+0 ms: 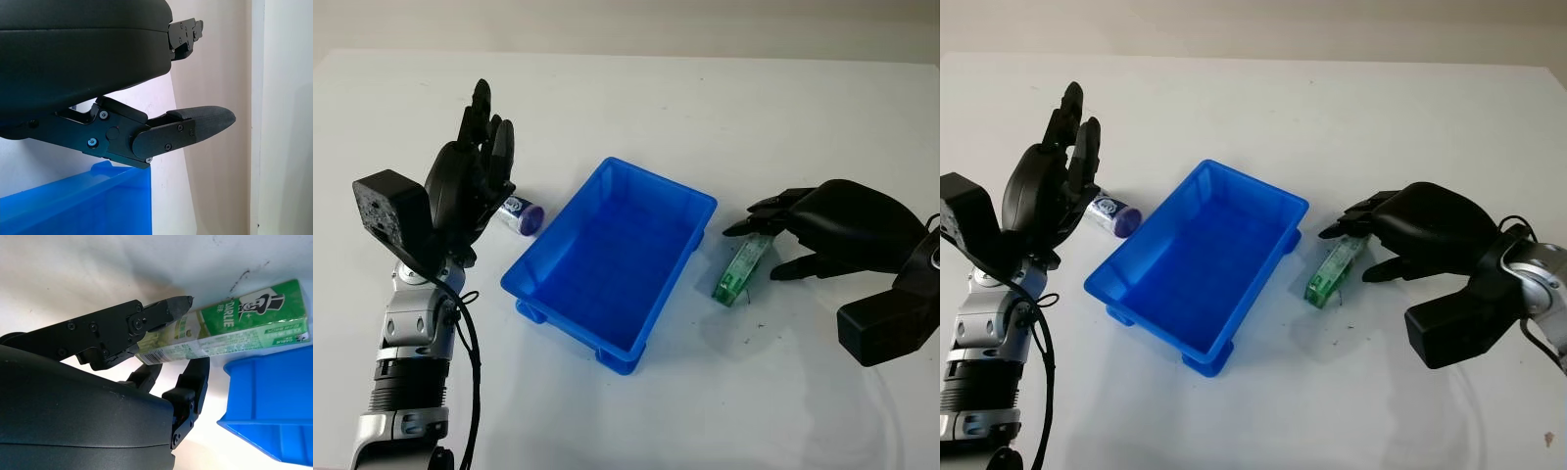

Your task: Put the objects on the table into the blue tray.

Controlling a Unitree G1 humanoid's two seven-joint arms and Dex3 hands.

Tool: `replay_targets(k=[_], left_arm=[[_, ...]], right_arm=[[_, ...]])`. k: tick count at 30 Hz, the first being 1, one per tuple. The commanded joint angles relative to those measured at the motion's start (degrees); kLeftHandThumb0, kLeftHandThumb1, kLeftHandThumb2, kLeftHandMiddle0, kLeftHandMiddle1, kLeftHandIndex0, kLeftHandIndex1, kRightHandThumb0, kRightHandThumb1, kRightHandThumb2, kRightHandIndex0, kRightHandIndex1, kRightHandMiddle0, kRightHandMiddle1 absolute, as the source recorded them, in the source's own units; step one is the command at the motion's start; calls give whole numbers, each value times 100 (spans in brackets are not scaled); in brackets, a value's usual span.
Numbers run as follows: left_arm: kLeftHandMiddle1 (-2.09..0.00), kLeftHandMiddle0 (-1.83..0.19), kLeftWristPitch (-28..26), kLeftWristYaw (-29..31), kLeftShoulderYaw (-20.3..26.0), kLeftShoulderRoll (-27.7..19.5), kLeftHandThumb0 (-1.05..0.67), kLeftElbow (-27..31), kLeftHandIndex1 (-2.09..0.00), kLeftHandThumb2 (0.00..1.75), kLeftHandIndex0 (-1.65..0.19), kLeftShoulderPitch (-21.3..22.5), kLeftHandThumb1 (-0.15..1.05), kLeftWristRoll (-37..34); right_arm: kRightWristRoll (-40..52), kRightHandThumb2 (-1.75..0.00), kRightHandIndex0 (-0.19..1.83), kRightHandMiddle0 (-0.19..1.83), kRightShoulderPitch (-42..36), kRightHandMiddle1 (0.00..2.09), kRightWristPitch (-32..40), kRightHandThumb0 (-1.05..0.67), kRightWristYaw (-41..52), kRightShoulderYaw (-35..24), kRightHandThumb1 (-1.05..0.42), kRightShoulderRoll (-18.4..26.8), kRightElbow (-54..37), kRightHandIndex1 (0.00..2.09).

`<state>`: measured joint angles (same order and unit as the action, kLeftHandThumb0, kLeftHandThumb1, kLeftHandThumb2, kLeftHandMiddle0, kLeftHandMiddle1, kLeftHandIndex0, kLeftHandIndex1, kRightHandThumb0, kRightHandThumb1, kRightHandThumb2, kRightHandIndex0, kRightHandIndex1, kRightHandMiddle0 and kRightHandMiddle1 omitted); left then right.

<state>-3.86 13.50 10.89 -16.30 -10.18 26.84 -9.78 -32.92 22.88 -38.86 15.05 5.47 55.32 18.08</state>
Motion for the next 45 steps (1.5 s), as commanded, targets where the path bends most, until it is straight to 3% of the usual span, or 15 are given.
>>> replay_targets(k=[1, 7, 9, 13, 16, 18, 24, 30, 39, 43, 45], left_arm=[[0, 19, -5, -2, -12, -50, -71, 138, 0, 65, 19, 51, 105, 9], [0, 19, -25, -8, -1, -67, -72, 173, 0, 64, 19, 45, 105, 7], [0, 19, -34, -4, 15, -69, -71, 164, 0, 64, 19, 50, 105, -13], [0, 19, -38, 23, 29, -81, -71, 165, 0, 65, 19, 53, 105, -38], [0, 19, -28, 13, 36, -75, -70, 158, 0, 65, 19, 59, 105, -39], [0, 19, -18, 5, 39, -79, -71, 158, 0, 65, 19, 57, 105, -30], [0, 19, 36, 13, 38, -79, -71, 129, 0, 65, 19, 58, 105, -24], [0, 19, 2, 3, 31, -66, -73, 128, 0, 63, 19, 69, 105, -31], [0, 19, 28, 44, 33, -77, -70, 96, 0, 64, 19, 59, 105, -34], [0, 19, 51, 51, 24, -87, -70, 76, 0, 64, 19, 64, 105, -10], [0, 19, 36, 30, 24, -83, -70, 95, 0, 64, 19, 64, 105, -3]], right_arm=[[92, -6, 27, 17, -15, 111, -51, -32, 16, 32, -96, -52, 46, 91], [135, -5, 28, 23, -9, 104, -81, -30, 33, 81, -96, -77, 108, 104], [131, -5, 24, 27, 7, 107, -65, -32, 52, 103, -96, -89, 113, 125], [131, -6, 23, 30, 14, 116, 306, -34, 352, 131, -98, -125, -126, 137], [166, -6, 19, 31, 13, 122, 435, -33, 452, 128, -99, -163, -199, 159], [167, -5, 17, 35, 4, 119, 457, -32, 440, 114, -99, -185, -237, 180], [26, -5, 20, 44, 24, 107, 493, -30, 349, 115, -97, -202, -318, 206], [120, -5, 21, 44, 76, 105, 440, -30, 408, 118, -97, -197, -248, 205], [16, -6, 23, 31, 310, 117, 796, -30, 619, 145, -102, -138, -168, 157], [-365, -5, 30, 34, 529, 95, 961, -29, 514, 191, -101, -73, -95, 130], [-659, -5, 29, 36, 688, 115, 791, -32, 84, 231, -99, -21, 124, 173]])
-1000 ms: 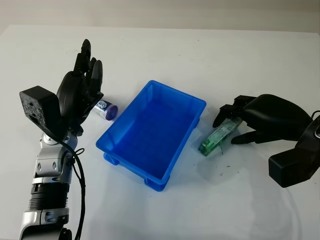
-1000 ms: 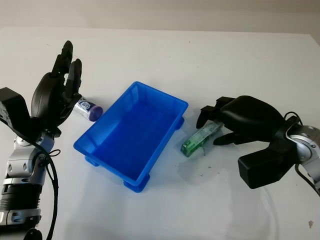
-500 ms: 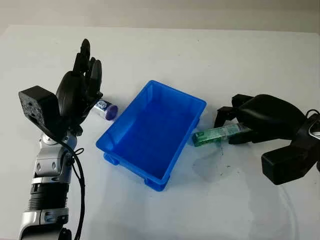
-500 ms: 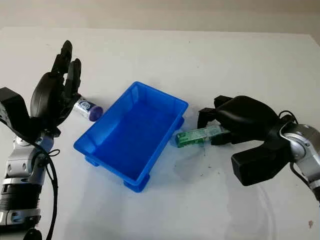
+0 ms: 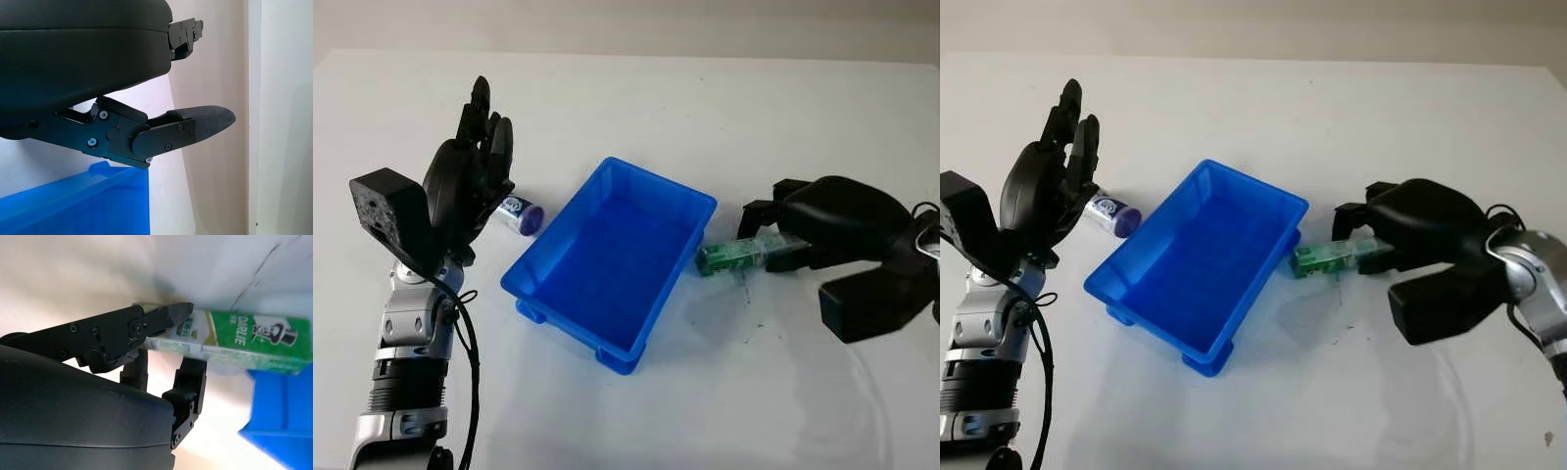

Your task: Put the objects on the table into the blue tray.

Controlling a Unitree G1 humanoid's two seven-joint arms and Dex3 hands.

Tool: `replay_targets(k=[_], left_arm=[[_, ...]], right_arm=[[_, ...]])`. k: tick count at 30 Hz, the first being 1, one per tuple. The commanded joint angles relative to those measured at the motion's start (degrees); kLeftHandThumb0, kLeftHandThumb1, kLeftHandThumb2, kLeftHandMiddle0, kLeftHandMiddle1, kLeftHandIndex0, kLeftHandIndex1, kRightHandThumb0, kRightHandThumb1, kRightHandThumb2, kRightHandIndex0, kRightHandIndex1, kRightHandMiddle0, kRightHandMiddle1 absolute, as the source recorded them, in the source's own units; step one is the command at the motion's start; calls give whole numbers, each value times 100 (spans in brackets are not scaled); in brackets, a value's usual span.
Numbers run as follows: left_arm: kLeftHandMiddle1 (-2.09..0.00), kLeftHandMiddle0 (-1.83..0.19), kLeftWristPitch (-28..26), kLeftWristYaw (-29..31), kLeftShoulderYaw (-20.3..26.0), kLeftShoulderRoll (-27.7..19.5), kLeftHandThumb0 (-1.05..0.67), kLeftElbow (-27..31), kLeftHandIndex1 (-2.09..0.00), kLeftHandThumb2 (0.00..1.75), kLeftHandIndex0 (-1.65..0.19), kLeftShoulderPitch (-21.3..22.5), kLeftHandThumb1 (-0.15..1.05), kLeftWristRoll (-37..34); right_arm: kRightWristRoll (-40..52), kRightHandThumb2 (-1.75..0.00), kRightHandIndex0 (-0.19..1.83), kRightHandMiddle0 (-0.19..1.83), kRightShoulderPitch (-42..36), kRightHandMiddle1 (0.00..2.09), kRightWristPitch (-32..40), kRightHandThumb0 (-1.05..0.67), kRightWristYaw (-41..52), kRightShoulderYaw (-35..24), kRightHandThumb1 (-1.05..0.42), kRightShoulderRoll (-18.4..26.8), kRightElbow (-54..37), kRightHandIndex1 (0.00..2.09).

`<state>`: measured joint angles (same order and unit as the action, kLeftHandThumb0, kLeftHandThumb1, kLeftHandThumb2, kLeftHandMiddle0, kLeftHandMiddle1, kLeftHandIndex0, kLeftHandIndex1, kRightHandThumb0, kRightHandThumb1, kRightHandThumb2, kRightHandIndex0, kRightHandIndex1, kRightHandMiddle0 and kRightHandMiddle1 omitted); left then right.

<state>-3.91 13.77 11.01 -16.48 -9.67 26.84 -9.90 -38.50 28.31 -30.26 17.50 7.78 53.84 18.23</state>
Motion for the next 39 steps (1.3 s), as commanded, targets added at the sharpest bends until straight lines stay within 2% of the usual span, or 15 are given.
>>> replay_targets(k=[1, 7, 13, 16, 19, 24, 27, 29, 31, 35, 39], left_arm=[[0, 19, 34, 6, 20, -60, -71, 52, 0, 63, 19, 63, 105, -8], [0, 19, 22, 5, 24, -80, -71, 64, 0, 63, 19, 57, 105, 7], [0, 19, -17, -17, 23, -83, -71, 83, 0, 64, 19, 61, 105, 12], [0, 19, -7, 0, 25, -83, -71, 91, 0, 64, 19, 53, 105, -2], [0, 19, -12, -7, 25, -80, -70, 96, 0, 64, 19, 54, 105, 2], [0, 19, -17, 8, 23, -92, -71, 101, 0, 64, 19, 49, 105, 4], [0, 19, -24, -23, 15, -82, -71, 122, 0, 64, 19, 42, 105, 26], [0, 19, -28, -30, 15, -77, -70, 129, 0, 64, 19, 37, 105, 25], [0, 19, -18, -16, 17, -79, -70, 116, 0, 64, 19, 29, 105, 13], [0, 19, 20, 2, 15, -73, -70, 79, 0, 64, 19, 21, 105, 12], [0, 19, -1, -24, 3, -56, -70, 94, 0, 64, 19, 25, 105, 26]], right_arm=[[-201, -5, 30, 37, 211, 121, -126, -33, -304, 21, -98, 151, 201, 185], [-516, -5, 38, 45, 416, 113, 9, -31, -796, -30, -95, 255, 294, 172], [-735, -6, 34, 46, 555, 117, 290, -29, -1033, -82, -95, 405, 257, 180], [-1111, -5, 35, 46, 657, 123, 463, -32, -1490, -45, -93, 511, 322, 202], [-1319, -6, 35, 47, 718, 116, 661, -33, -1663, -11, -94, 545, 313, 190], [-1547, -5, 41, 55, 812, 117, 965, -35, -2437, -20, -91, 447, 480, 207], [-1660, -5, 43, 52, 817, 124, 1175, -34, -2650, 33, -93, 404, 387, 209], [-1704, -5, 48, 53, 819, 122, 1297, -32, -2887, 35, -92, 310, 318, 179], [-1652, -5, 53, 53, 829, 118, 1333, -31, -3130, 25, -91, 184, 294, 158], [-1614, -6, 60, 60, 846, 99, 1073, -30, -3889, 85, -89, -11, 382, 150], [-1475, -6, 56, 51, 848, 107, 665, -29, -4304, 173, -93, -245, 399, 137]])
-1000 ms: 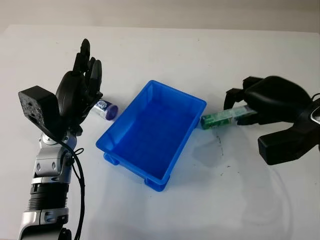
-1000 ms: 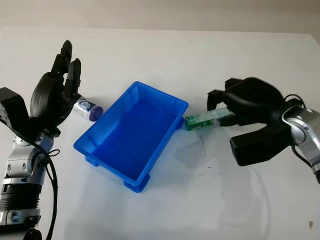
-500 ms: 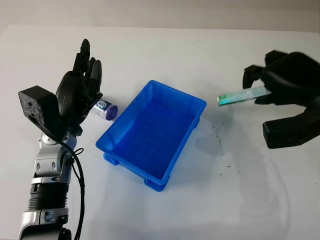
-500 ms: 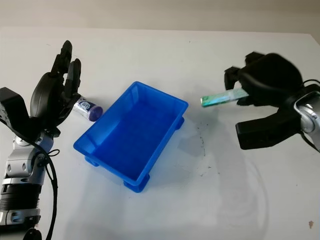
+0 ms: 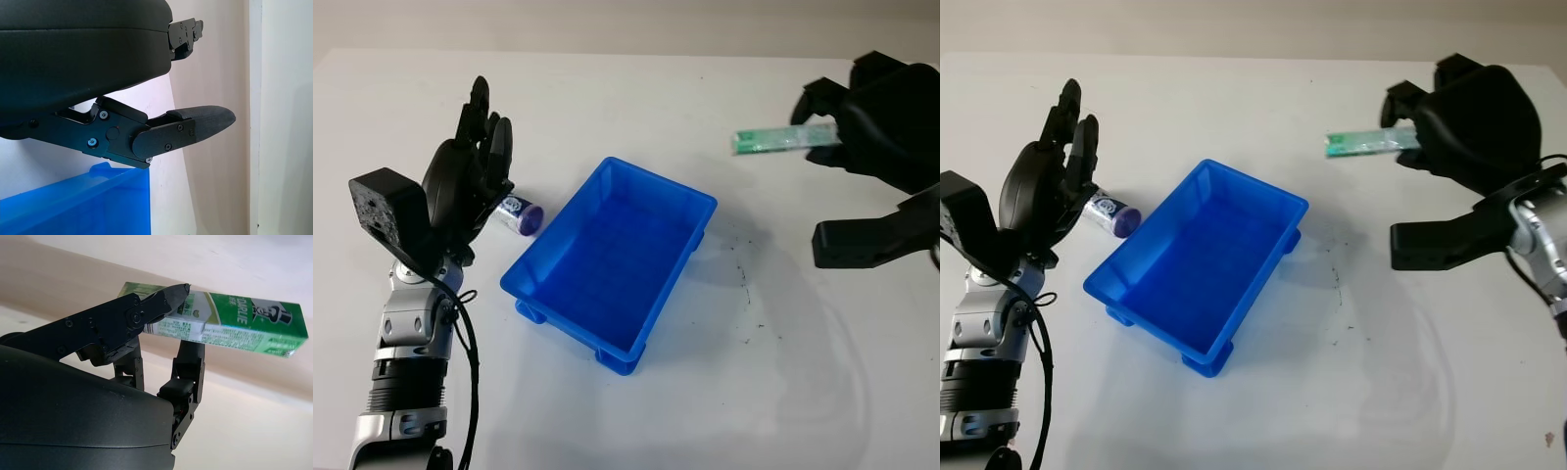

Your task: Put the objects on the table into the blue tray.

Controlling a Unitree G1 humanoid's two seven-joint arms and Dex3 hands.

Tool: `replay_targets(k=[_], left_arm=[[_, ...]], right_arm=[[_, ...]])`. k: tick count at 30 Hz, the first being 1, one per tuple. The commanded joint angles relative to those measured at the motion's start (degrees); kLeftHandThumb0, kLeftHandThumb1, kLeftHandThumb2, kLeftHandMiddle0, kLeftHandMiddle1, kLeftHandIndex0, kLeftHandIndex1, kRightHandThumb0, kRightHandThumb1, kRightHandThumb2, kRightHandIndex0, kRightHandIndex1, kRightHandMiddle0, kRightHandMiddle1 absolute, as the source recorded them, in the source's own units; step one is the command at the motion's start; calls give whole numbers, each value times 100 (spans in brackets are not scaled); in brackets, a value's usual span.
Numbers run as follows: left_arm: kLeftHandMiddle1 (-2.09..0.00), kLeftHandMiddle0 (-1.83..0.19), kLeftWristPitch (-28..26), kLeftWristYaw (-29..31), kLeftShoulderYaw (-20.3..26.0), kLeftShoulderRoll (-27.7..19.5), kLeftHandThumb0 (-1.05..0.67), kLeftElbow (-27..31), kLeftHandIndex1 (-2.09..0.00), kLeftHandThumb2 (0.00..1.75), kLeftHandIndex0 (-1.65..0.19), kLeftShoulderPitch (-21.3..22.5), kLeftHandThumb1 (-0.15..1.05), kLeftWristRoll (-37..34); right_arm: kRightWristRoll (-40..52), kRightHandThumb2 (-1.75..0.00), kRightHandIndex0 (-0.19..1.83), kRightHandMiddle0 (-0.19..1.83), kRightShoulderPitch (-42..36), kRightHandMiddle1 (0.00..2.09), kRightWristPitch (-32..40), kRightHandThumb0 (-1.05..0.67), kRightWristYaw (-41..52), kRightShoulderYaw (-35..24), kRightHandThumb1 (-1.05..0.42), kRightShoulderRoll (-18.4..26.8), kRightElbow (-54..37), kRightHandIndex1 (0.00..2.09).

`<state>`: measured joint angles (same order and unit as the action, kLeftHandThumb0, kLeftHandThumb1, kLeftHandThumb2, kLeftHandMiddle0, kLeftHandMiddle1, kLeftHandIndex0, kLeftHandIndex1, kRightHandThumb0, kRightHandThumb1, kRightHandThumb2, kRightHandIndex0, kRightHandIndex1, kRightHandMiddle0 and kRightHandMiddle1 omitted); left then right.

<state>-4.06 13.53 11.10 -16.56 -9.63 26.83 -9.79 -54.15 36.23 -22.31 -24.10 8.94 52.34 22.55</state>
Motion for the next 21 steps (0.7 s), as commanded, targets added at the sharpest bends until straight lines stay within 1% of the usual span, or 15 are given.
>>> replay_targets(k=[1, 3, 8, 11, 14, 18, 21], left_arm=[[0, 19, 11, 0, -7, -48, -70, 98, 0, 64, 19, 21, 105, 13], [0, 19, -6, -8, -7, -54, -70, 110, 0, 64, 19, 17, 105, 16], [0, 19, 11, -33, -7, -44, -70, 96, 0, 63, 19, 21, 105, 24], [0, 19, 21, -73, -5, -13, -71, 96, 0, 62, 19, 16, 105, 18], [0, 19, 27, -82, -21, -9, -70, 106, 0, 63, 19, 5, 105, 32], [0, 19, 8, -125, -39, -6, -71, 137, 0, 63, 19, -10, 105, 76], [0, 19, -68, -198, -47, 26, -72, 217, 0, 62, 19, -31, 105, 93]], right_arm=[[100, -6, 56, 49, 56, 111, -224, -28, -237, 90, -93, -165, -62, 131], [116, -5, 55, 44, 85, 119, -410, -27, -368, 161, -94, -287, -123, 124], [229, -5, 55, 41, 276, 129, -907, -25, -563, 300, -94, -602, -78, 121], [483, -6, 51, 34, 419, 134, -1099, -27, -249, 369, -97, -827, -106, 121], [702, -5, 51, 34, 596, 135, -1326, -28, 9, 453, -97, -1048, -35, 122], [1137, -6, 46, 30, 825, 141, -1625, -33, 670, 582, -98, -1329, 69, 133], [1335, -5, 47, 31, 957, 142, -1826, -34, 1013, 641, -97, -1493, 69, 137]])
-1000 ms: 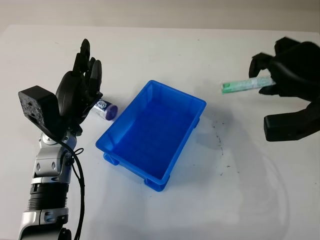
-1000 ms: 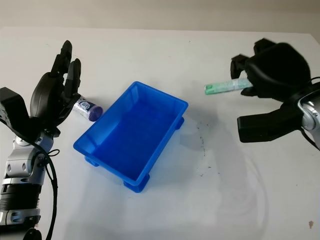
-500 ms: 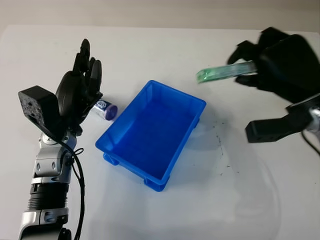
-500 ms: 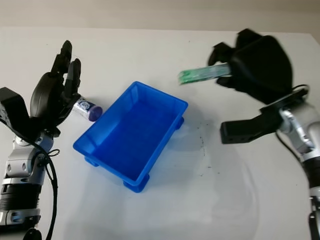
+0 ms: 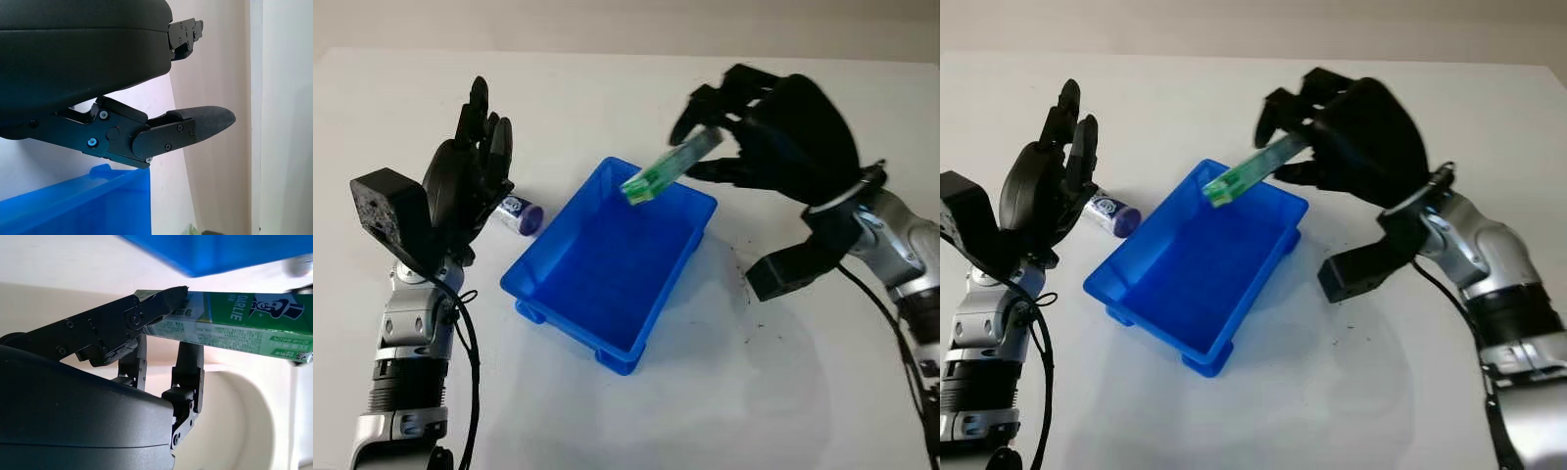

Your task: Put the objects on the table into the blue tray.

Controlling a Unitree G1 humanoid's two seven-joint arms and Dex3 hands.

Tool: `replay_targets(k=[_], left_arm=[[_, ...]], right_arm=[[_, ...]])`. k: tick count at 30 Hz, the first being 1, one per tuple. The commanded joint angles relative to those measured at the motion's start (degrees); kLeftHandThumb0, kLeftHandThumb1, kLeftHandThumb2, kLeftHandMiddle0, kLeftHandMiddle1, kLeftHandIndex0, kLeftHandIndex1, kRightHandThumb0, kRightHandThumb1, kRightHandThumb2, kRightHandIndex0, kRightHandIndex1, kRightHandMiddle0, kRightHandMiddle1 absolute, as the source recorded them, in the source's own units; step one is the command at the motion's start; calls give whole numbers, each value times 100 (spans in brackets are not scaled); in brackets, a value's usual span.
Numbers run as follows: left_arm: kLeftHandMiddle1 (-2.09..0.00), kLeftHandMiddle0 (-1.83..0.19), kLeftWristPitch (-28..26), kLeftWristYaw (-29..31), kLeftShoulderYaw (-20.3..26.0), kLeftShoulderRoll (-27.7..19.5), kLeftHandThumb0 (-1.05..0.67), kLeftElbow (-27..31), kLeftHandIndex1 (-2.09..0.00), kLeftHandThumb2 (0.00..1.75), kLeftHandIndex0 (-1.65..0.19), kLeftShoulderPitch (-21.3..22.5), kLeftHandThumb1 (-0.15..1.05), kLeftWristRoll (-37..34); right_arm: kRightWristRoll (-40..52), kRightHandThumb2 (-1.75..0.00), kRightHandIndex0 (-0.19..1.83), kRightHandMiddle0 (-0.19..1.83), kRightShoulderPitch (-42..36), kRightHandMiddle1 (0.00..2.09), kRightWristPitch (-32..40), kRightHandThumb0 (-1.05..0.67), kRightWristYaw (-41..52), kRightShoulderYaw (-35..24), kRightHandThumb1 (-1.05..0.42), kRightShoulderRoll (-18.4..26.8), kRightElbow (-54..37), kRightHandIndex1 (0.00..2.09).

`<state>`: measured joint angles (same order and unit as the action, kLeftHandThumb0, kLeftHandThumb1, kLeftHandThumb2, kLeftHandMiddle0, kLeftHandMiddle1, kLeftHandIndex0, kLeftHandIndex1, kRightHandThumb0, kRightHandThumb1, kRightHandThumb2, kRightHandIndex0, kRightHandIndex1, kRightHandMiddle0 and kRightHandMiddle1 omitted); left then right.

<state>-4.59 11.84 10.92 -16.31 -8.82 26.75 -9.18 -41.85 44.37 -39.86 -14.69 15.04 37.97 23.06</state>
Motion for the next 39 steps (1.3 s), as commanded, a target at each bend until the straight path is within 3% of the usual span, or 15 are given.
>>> replay_targets(k=[1, 6, 8, 10, 12, 16, 20, 26, 33, 39], left_arm=[[0, 19, -21, -37, -29, 9, -72, 152, 0, 62, 19, -30, 105, 24], [0, 19, -47, -69, -48, 65, -72, 217, 0, 61, 19, -62, 105, 2], [0, 19, -6, -83, -49, 95, -72, 210, 0, 61, 19, -75, 105, 7], [0, 19, 39, -126, -59, 122, -72, 213, 0, 61, 19, -96, 105, 52], [0, 19, 58, -162, -62, 142, -71, 224, 0, 61, 19, -117, 105, 77], [0, 19, 74, -204, -37, 166, -70, 217, 0, 63, 19, -146, 105, 62], [0, 19, 84, -217, -42, 158, -70, 212, 0, 62, 19, -164, 105, 69], [0, 19, 144, -195, -47, 170, -70, 166, 0, 62, 19, -165, 105, 51], [0, 19, 173, -184, 0, 98, -70, 140, 0, 62, 19, -151, 105, 61], [0, 19, 23, -187, 32, -12, -71, 249, 0, 60, 19, -159, 105, 84]], right_arm=[[218, -5, 47, 32, 170, 142, -129, -34, 215, 34, -97, -120, 22, 137], [770, -5, 48, 37, 314, 134, -400, -31, 964, 61, -95, -375, 148, 133], [1340, -5, 35, 27, 353, 126, -142, -35, 1986, 142, -95, -384, 113, 123], [1790, -6, 7, 1, 371, 93, 360, -53, 3184, 235, -98, -268, -151, 82], [1917, -6, -5, -8, 346, 48, 751, -68, 3996, 272, -102, -128, -474, 32], [1698, -23, -18, -18, 332, 11, 1146, -84, 4784, 283, -105, 49, -848, 3], [1617, -32, -19, -19, 322, 3, 1242, -89, 4964, 205, -105, 80, -916, 0], [1780, -49, -19, -19, 75, 0, 1350, -90, 4474, -209, -105, -45, -1000, 0], [3370, -65, -19, -19, -630, 0, 2097, -89, 3673, -1282, -105, -843, -711, 0], [4465, -72, -19, -19, -1171, 0, 3499, -87, 3534, -1845, -105, -1371, -902, 0]])
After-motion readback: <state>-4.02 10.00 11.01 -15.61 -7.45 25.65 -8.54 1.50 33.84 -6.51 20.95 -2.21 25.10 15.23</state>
